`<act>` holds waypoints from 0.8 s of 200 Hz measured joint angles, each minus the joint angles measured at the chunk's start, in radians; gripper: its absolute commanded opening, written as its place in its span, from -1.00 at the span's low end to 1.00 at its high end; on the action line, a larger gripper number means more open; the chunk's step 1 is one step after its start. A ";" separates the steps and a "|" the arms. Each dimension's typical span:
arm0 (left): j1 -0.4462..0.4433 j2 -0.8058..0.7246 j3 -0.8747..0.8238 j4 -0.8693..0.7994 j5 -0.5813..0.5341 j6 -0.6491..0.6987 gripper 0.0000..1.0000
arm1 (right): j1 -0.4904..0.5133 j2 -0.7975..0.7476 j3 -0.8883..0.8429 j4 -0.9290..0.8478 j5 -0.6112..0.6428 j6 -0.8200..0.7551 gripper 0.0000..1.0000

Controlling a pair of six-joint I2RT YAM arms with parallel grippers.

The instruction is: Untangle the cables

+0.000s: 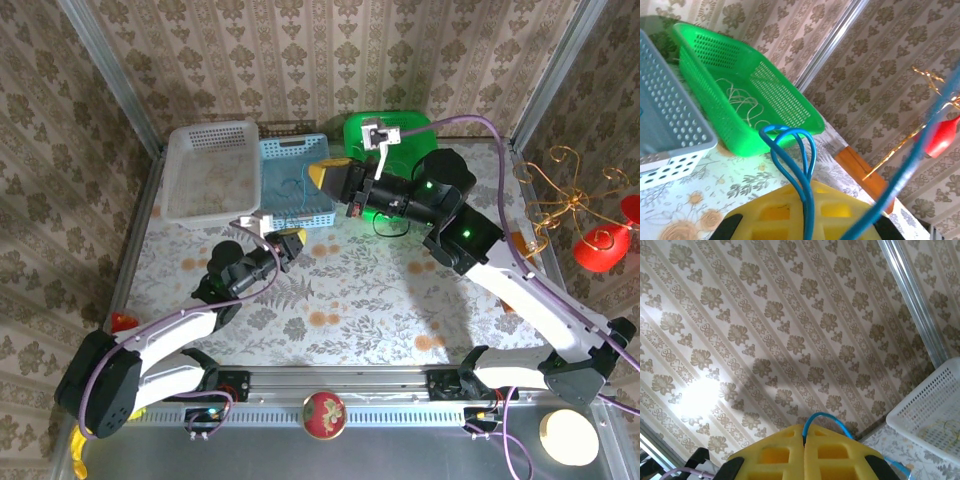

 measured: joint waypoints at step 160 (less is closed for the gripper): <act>0.290 0.224 0.297 -0.161 0.054 0.056 -1.00 | -0.067 0.106 -0.129 -0.015 0.089 -0.019 -0.58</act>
